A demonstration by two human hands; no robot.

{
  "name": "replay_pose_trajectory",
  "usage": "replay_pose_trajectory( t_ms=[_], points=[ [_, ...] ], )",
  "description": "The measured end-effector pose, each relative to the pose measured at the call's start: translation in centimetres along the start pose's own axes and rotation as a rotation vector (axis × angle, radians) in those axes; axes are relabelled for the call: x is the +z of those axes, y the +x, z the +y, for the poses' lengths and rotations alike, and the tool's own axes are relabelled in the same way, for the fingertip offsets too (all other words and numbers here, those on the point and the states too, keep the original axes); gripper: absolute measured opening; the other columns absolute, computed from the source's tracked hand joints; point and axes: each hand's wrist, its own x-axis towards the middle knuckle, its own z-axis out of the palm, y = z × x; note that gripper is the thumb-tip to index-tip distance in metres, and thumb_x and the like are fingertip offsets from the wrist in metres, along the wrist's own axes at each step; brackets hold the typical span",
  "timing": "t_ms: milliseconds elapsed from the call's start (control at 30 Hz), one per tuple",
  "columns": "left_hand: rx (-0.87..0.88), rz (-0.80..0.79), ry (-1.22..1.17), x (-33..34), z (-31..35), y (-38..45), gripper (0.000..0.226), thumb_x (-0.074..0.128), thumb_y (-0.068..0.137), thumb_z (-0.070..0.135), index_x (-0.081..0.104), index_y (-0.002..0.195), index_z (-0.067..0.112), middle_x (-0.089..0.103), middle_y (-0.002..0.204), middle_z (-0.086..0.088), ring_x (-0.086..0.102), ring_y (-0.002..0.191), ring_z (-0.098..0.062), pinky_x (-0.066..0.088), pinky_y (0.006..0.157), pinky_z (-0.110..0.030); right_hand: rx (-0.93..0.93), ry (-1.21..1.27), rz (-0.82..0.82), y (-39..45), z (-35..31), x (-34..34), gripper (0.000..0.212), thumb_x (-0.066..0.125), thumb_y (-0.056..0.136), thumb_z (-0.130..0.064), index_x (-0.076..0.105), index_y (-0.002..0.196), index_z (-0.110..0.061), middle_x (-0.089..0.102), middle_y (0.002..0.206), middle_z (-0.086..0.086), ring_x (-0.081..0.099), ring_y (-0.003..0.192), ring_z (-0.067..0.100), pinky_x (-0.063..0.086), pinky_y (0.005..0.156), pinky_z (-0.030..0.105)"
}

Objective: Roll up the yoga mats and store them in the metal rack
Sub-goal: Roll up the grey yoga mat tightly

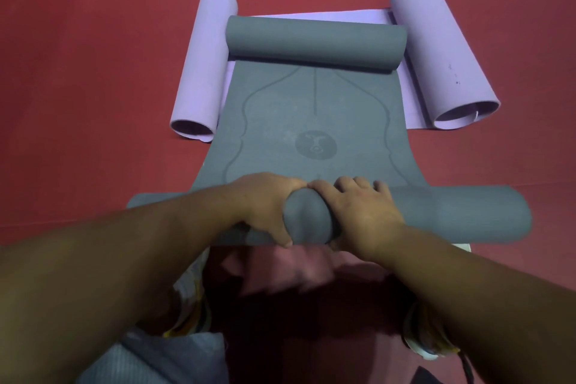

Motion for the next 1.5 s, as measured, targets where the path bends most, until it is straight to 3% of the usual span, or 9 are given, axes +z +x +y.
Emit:
replay_pose_trajectory(
  t_ms=[300,467,567,700,867,1033,1167,1300,1500],
  points=[
    [-0.004,0.224,0.273,1.2,1.5,-0.5,0.097,0.084,0.048,0.064,0.038,0.130,0.043,0.061,0.113,0.009,0.063,0.101,-0.022,0.052,0.083,-0.041,0.026,0.149,-0.079,0.8,1.8,-0.8,0.091,0.079,0.063,-0.062,0.035,0.140,-0.042,0.058,0.124,-0.005,0.054,0.116,0.025,0.043,0.097,0.045],
    [-0.021,0.041,0.047,-0.4,0.4,-0.1,0.087,0.086,0.049,0.063,0.052,0.125,0.040,0.066,0.104,0.013,0.064,0.093,-0.016,0.054,0.081,-0.033,-0.011,0.012,-0.037,0.1,0.4,-0.2,0.109,0.083,0.057,-0.064,0.022,0.145,-0.041,0.046,0.135,-0.001,0.044,0.128,0.027,0.030,0.111,0.058],
    [-0.002,-0.085,-0.053,-0.4,0.5,-0.2,0.083,0.091,0.054,0.056,0.053,0.127,0.039,0.064,0.105,0.015,0.062,0.095,-0.012,0.052,0.083,-0.030,0.002,0.015,-0.098,0.0,0.3,-0.1,0.091,0.082,0.059,-0.063,0.032,0.132,-0.040,0.053,0.118,-0.001,0.052,0.116,0.027,0.039,0.102,0.052],
    [0.004,0.011,0.097,0.4,1.3,-0.6,0.098,0.087,0.049,0.064,0.038,0.131,0.049,0.059,0.112,0.013,0.062,0.103,-0.016,0.052,0.084,-0.036,0.033,0.050,-0.104,0.3,0.8,-0.1,0.081,0.080,0.061,-0.063,0.038,0.126,-0.039,0.059,0.110,-0.002,0.058,0.109,0.027,0.044,0.095,0.046],
    [0.018,0.120,0.239,1.0,1.7,-0.7,0.095,0.087,0.049,0.060,0.039,0.130,0.046,0.060,0.113,0.011,0.062,0.103,-0.018,0.052,0.084,-0.040,0.046,0.113,-0.146,0.8,1.7,-0.2,0.089,0.084,0.056,-0.063,0.041,0.129,-0.035,0.060,0.113,0.000,0.060,0.106,0.028,0.048,0.092,0.041],
    [0.004,0.007,0.011,0.3,0.4,0.0,0.092,0.090,0.053,0.055,0.049,0.134,0.045,0.065,0.111,0.016,0.062,0.100,-0.013,0.049,0.081,-0.028,0.063,-0.016,-0.089,0.2,0.6,1.0,0.123,0.083,0.057,-0.065,0.013,0.153,-0.033,0.043,0.141,0.010,0.042,0.135,0.031,0.028,0.115,0.055],
    [0.045,-0.066,-0.029,0.0,0.3,0.1,0.095,0.089,0.059,0.051,0.044,0.142,0.044,0.064,0.118,0.014,0.062,0.108,-0.014,0.050,0.089,-0.030,0.054,0.000,-0.039,0.2,0.7,1.4,0.084,0.077,0.062,-0.062,0.037,0.128,-0.031,0.056,0.115,0.003,0.054,0.114,0.029,0.039,0.098,0.047],
    [0.025,0.063,0.308,0.7,1.3,-0.3,0.124,0.086,0.052,0.066,0.014,0.152,0.048,0.053,0.129,0.004,0.056,0.117,-0.023,0.047,0.091,-0.038,0.069,0.061,-0.150,0.7,1.0,0.0,0.075,0.083,0.059,-0.060,0.047,0.115,-0.026,0.064,0.108,0.000,0.062,0.103,0.028,0.043,0.081,0.037],
    [-0.003,0.091,0.206,1.4,0.9,-0.1,0.092,0.086,0.049,0.065,0.046,0.128,0.041,0.065,0.111,0.011,0.065,0.101,-0.018,0.046,0.073,-0.031,0.023,0.106,-0.212,1.2,0.8,-1.0,0.101,0.090,0.053,-0.059,0.041,0.136,-0.028,0.063,0.120,0.004,0.062,0.108,0.029,0.049,0.088,0.037]
  ],
)
